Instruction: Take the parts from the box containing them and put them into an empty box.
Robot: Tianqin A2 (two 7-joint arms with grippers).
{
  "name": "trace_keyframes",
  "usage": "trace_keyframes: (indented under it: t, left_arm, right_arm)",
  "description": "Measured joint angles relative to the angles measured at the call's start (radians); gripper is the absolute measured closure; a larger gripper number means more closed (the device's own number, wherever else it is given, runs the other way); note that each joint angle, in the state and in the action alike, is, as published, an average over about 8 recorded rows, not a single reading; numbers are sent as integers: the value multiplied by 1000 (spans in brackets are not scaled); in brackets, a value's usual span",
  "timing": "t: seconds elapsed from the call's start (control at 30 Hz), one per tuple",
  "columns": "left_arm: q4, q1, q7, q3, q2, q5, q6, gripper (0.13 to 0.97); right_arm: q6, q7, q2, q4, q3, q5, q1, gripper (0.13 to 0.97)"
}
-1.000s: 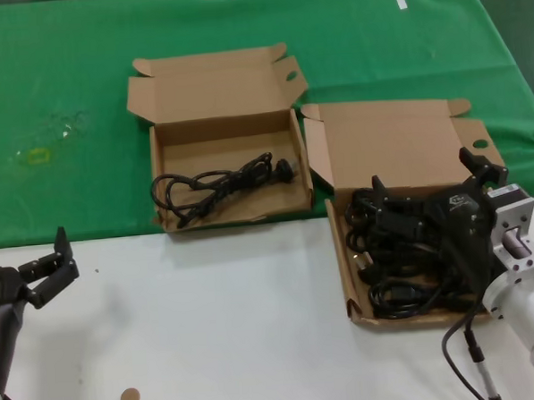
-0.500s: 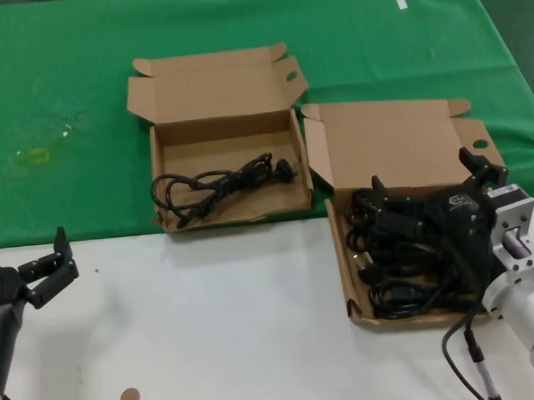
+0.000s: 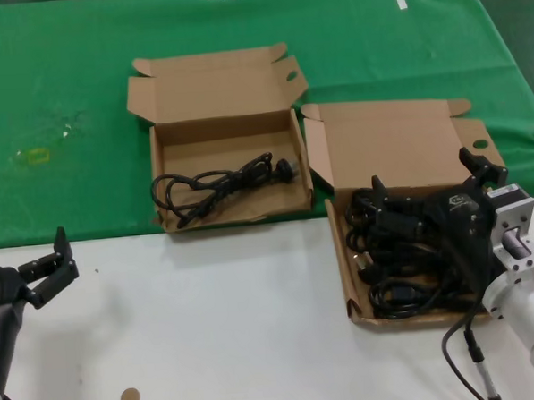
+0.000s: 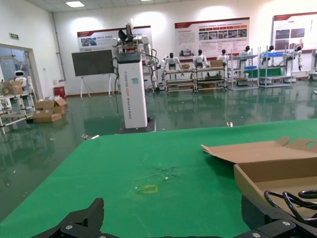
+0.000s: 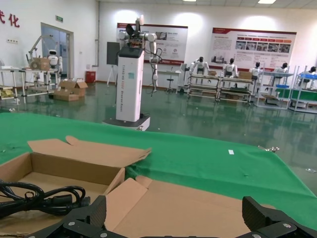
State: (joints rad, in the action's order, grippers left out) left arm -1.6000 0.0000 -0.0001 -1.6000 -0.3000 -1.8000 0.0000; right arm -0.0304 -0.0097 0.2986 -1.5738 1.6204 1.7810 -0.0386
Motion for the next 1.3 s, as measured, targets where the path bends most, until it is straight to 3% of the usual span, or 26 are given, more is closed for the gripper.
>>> trace_keyframes:
  t: [1.3]
  left_arm:
    - [0, 0, 0, 0, 0, 0, 0, 132]
  right_arm:
    - [0, 0, 0, 0, 0, 0, 0, 129]
